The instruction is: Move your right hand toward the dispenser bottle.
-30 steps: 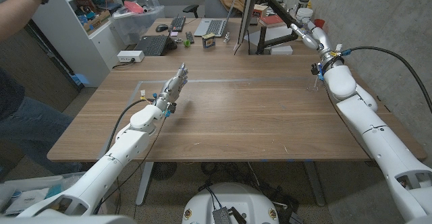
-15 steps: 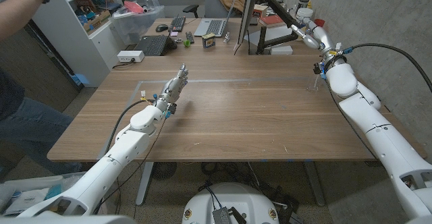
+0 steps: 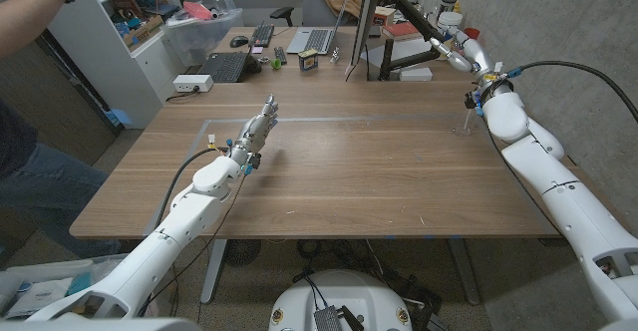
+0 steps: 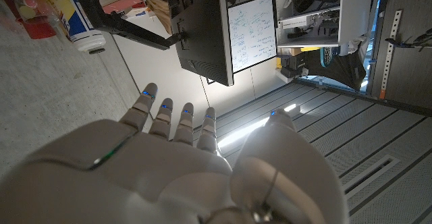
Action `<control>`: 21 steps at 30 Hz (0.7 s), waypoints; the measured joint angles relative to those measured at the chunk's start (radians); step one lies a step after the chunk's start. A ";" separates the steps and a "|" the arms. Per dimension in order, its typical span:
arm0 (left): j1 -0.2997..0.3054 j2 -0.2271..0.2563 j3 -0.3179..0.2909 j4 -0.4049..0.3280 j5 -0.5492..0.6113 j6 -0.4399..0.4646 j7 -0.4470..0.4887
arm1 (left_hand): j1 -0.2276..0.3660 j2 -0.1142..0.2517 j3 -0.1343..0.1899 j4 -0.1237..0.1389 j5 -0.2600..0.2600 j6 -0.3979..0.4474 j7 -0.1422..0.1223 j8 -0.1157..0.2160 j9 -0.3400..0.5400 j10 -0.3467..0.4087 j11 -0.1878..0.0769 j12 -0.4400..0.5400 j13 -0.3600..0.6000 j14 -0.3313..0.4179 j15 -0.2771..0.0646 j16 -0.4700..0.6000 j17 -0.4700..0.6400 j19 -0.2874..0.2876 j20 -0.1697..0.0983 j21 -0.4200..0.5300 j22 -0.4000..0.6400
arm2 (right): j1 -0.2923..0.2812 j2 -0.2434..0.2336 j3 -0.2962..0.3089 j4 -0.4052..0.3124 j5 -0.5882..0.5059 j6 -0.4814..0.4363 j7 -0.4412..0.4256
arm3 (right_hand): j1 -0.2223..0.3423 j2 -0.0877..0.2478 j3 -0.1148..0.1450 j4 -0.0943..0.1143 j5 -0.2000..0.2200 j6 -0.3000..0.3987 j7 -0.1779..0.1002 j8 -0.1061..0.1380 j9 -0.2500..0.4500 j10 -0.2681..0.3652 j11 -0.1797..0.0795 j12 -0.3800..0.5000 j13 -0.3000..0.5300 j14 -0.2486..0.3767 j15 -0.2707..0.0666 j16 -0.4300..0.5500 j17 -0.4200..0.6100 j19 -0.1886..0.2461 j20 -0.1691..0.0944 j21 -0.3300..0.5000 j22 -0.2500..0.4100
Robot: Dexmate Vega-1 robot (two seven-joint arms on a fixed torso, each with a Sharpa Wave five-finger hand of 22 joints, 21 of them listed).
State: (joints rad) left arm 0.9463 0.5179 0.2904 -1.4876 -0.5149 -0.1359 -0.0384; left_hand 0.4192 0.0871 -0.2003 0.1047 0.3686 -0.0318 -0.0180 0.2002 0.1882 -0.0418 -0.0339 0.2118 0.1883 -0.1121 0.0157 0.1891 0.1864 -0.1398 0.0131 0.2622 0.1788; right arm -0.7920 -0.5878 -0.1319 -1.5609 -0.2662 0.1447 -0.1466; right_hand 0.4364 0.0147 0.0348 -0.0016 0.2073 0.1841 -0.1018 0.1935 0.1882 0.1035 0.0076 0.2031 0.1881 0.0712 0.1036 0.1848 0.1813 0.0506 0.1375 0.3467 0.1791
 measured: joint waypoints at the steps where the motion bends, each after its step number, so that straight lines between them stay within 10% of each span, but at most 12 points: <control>1: 0.000 0.000 0.000 0.000 0.000 0.000 0.000 | 0.002 -0.002 0.000 0.000 0.000 0.000 0.000 0.000 0.000 0.000 0.000 0.000 0.000 0.000 0.000 0.000 0.000 0.000 0.000 0.000 0.000 | 0.000 0.000 0.000 0.000 0.000 0.000 0.000 | 0.000 0.000 -0.001 -0.001 0.000 0.000 0.000 0.000 0.000 -0.004 0.003 0.000 0.000 0.000 0.000 0.000 0.000 0.000 0.000 -0.003 0.000; 21: -0.002 0.005 0.001 0.001 0.009 -0.002 0.008 | 0.008 -0.008 -0.004 -0.004 0.000 0.005 0.005 0.000 0.000 0.000 0.000 0.000 0.000 0.000 0.000 0.000 0.000 0.000 0.000 -0.004 0.000 | 0.020 -0.016 -0.016 -0.007 -0.034 -0.061 -0.001 | 0.000 0.000 0.003 -0.005 0.000 0.002 -0.002 0.000 0.000 -0.006 0.005 0.000 0.000 -0.014 0.007 -0.004 0.000 0.000 0.000 -0.014 0.000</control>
State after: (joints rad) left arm 0.9441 0.5225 0.2919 -1.4870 -0.5056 -0.1378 -0.0300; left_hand 0.4271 0.0792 -0.2044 0.1006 0.3686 -0.0266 -0.0126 0.2002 0.1882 -0.0418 -0.0339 0.2118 0.1883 -0.1121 0.0157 0.1891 0.1865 -0.1398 0.0131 0.2584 0.1788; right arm -0.7717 -0.6034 -0.1477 -1.5677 -0.3002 0.0837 -0.1474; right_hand 0.4364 0.0146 0.0376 -0.0069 0.2073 0.1862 -0.1039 0.1935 0.1882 0.0977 0.0127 0.2032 0.1881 0.0569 0.1106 0.1808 0.1815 0.0507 0.1375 0.3327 0.1790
